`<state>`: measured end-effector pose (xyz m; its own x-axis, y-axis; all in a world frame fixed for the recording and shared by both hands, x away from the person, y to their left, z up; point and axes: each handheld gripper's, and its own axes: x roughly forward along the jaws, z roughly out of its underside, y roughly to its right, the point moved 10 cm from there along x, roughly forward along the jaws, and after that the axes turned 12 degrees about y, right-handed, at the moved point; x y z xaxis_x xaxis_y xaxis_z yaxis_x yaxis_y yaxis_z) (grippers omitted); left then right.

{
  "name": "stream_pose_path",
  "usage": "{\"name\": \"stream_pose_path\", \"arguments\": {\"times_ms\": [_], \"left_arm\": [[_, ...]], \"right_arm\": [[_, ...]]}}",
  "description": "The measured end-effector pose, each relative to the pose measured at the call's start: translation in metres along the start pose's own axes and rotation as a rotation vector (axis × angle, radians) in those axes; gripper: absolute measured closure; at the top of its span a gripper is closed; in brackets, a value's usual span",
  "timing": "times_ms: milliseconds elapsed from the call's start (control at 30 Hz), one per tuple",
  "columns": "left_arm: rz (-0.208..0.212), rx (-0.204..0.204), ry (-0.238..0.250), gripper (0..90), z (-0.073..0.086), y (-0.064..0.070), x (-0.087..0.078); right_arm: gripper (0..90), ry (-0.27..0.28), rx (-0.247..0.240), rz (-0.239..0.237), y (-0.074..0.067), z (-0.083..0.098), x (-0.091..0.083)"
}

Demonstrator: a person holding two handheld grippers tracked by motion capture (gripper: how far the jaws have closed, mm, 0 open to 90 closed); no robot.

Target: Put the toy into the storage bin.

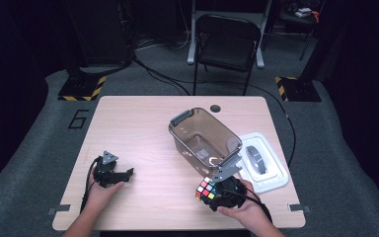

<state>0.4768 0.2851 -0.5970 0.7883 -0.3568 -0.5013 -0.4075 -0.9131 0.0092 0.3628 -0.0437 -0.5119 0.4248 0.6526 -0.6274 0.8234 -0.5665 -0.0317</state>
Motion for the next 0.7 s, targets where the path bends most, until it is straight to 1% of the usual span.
{"name": "stream_pose_path", "arguments": {"times_ms": [167, 233, 267, 300, 333, 367, 433, 467, 500, 567, 633, 700], "left_arm": [[0.0, 0.0, 0.0, 13.7, 0.0, 0.0, 0.0], [0.0, 0.0, 0.0, 13.7, 0.0, 0.0, 0.0], [0.0, 0.0, 0.0, 13.7, 0.0, 0.0, 0.0], [0.0, 0.0, 0.0, 13.7, 0.0, 0.0, 0.0], [0.0, 0.0, 0.0, 13.7, 0.0, 0.0, 0.0], [0.0, 0.0, 0.0, 13.7, 0.0, 0.0, 0.0], [0.0, 0.0, 0.0, 13.7, 0.0, 0.0, 0.0], [0.0, 0.0, 0.0, 13.7, 0.0, 0.0, 0.0], [0.0, 0.0, 0.0, 13.7, 0.0, 0.0, 0.0], [0.0, 0.0, 0.0, 13.7, 0.0, 0.0, 0.0], [0.0, 0.0, 0.0, 13.7, 0.0, 0.0, 0.0], [0.0, 0.0, 0.0, 13.7, 0.0, 0.0, 0.0]], "right_arm": [[33.7, 0.01, -0.007, 0.007, 0.001, -0.013, -0.009], [33.7, 0.015, -0.024, -0.004, 0.0, -0.019, -0.012], [33.7, 0.021, -0.018, -0.008, -0.001, -0.022, -0.014], [33.7, 0.025, -0.027, -0.009, -0.001, -0.025, -0.015], [33.7, 0.025, -0.023, -0.013, -0.003, -0.027, -0.017], [33.7, 0.031, -0.031, -0.021, -0.003, -0.03, -0.018], [33.7, 0.029, -0.029, -0.016, -0.004, -0.035, -0.02], [33.7, 0.031, -0.039, -0.017, -0.004, -0.038, -0.021], [33.7, 0.031, -0.034, -0.018, -0.005, -0.04, -0.021], [33.7, 0.033, -0.049, -0.017, -0.003, -0.045, -0.023], [33.7, 0.033, -0.04, -0.021, -0.003, -0.051, -0.025], [33.7, 0.035, -0.051, -0.023, -0.002, -0.055, -0.025]]}}
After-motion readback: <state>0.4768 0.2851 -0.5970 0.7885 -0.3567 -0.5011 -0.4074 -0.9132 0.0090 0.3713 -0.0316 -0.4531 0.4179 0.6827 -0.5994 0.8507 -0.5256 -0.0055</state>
